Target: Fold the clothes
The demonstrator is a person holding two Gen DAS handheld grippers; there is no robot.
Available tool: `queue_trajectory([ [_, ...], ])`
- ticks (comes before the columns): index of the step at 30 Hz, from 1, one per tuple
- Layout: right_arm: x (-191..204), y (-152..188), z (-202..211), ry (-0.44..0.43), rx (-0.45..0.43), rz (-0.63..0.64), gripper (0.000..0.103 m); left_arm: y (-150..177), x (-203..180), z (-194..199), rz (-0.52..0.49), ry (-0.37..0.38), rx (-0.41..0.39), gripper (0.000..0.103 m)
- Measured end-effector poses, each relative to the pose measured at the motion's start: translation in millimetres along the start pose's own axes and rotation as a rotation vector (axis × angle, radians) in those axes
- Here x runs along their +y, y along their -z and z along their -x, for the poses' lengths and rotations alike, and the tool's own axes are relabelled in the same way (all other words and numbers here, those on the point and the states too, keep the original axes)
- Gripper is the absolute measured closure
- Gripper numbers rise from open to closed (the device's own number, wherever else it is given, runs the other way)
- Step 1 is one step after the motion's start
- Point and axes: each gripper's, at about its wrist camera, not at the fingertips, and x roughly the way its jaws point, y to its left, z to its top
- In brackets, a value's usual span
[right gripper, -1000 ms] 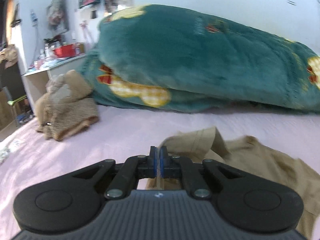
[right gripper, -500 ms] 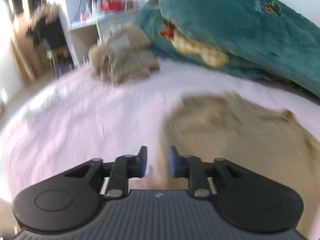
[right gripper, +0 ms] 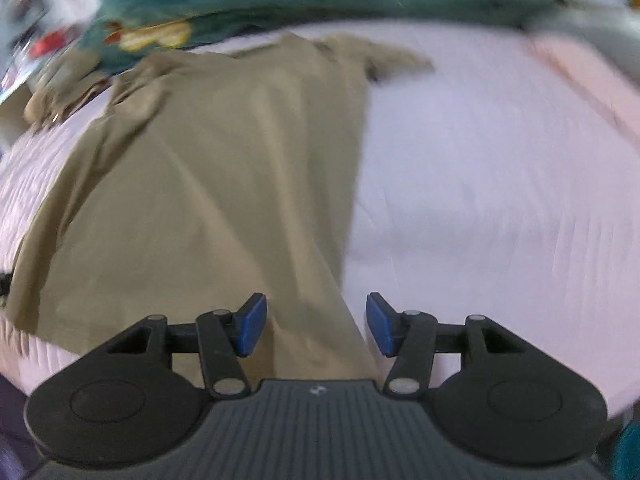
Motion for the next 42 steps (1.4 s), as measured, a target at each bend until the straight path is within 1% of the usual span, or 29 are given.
queue_trajectory([
  [1,-4.0,3.5,-3.7,-0.003,0.007,-0.031,0.047,0.1,-0.3,1.9,-0.005,-0.008,0.001,0.061],
  [2,-2.7,6.0,-5.3,0.002,-0.003,-0.030,0.045,-0.2,-0.8,3.3,-0.007,-0.004,0.004,0.066],
  [3,1.0,7.4,-6.1,0.011,-0.022,-0.015,0.043,-0.3,0.0,4.2,-0.001,0.012,0.004,0.068],
  [4,4.6,8.7,-7.4,0.021,-0.031,0.004,0.042,-0.5,1.0,5.0,0.006,0.028,0.005,0.080],
  [5,7.6,9.9,-8.4,0.028,-0.031,0.022,0.040,-0.6,2.5,6.0,0.018,0.052,0.005,0.088],
  [7,12.3,12.2,-8.5,0.038,-0.035,0.051,0.039,0.3,4.5,9.1,0.036,0.062,-0.002,0.093],
  [9,16.3,13.5,-9.4,0.045,-0.039,0.075,0.038,2.0,11.5,9.3,0.067,0.069,-0.016,0.095],
  [13,16.6,14.4,-10.1,0.046,-0.043,0.090,0.035,1.4,35.4,11.1,0.125,0.037,-0.051,0.098],
  [15,15.8,14.3,-10.1,0.047,-0.040,0.084,0.033,-2.1,56.4,12.8,0.153,0.003,-0.056,0.098],
  [17,15.0,13.7,-10.6,0.041,-0.037,0.073,0.031,-5.1,81.2,14.6,0.206,-0.014,-0.056,0.096],
  [18,15.0,13.5,-10.9,0.039,-0.036,0.072,0.030,-5.7,91.1,16.0,0.218,-0.052,-0.051,0.100],
  [19,15.1,13.6,-11.1,0.037,-0.033,0.075,0.030,-6.3,97.4,18.1,0.203,-0.135,-0.056,0.100],
  [20,15.3,13.7,-11.2,0.036,-0.031,0.079,0.029,-4.7,105.5,17.5,0.215,-0.149,-0.042,0.100],
  [21,15.5,13.6,-11.4,0.035,-0.029,0.081,0.028,-2.9,114.0,16.7,0.231,-0.155,-0.027,0.100],
  [23,15.7,13.3,-11.5,0.033,-0.025,0.081,0.028,0.0,126.6,17.5,0.309,-0.078,0.010,0.099],
  [26,13.6,10.6,-11.5,0.022,-0.018,0.044,0.026,-11.7,103.7,37.1,0.277,0.010,-0.071,0.097],
  [27,13.0,9.7,-12.0,0.016,-0.020,0.031,0.026,-15.8,95.6,43.9,0.265,0.039,-0.099,0.095],
  [28,13.9,9.9,-12.6,0.017,-0.023,0.037,0.026,-22.5,79.8,49.5,0.233,0.092,-0.126,0.091],
  [29,16.1,10.5,-13.1,0.024,-0.024,0.058,0.027,-30.1,63.6,54.0,0.201,0.143,-0.146,0.088],
  [31,20.2,11.9,-13.4,0.037,-0.023,0.100,0.035,-45.0,24.5,55.4,0.119,0.231,-0.174,0.087],
  [32,21.0,12.5,-11.8,0.040,-0.018,0.117,0.043,-50.1,3.1,51.4,0.072,0.259,-0.171,0.086],
  [33,19.7,12.8,-9.7,0.037,-0.009,0.124,0.045,-55.0,-18.4,46.9,0.025,0.284,-0.166,0.086],
  [35,13.3,12.9,-5.0,0.028,0.021,0.126,0.046,-55.9,-49.1,29.3,-0.013,0.329,-0.127,0.085],
  [36,8.2,12.9,-2.3,0.022,0.037,0.123,0.045,-53.8,-64.3,18.0,-0.037,0.333,-0.100,0.085],
  [37,1.5,11.0,1.2,0.013,0.036,0.109,0.045,-50.9,-73.9,6.6,-0.057,0.319,-0.071,0.084],
  [39,-15.3,3.5,10.0,-0.011,0.006,0.063,0.042,-42.2,-88.9,-13.5,-0.085,0.287,-0.020,0.085],
  [40,-23.7,-0.2,14.4,-0.022,-0.010,0.040,0.041,-37.8,-90.1,-14.5,-0.089,0.280,-0.036,0.085],
  [42,-39.3,-19.4,16.9,-0.030,-0.053,-0.005,0.035,-31.8,-93.5,-13.7,-0.112,0.263,-0.065,0.085],
])
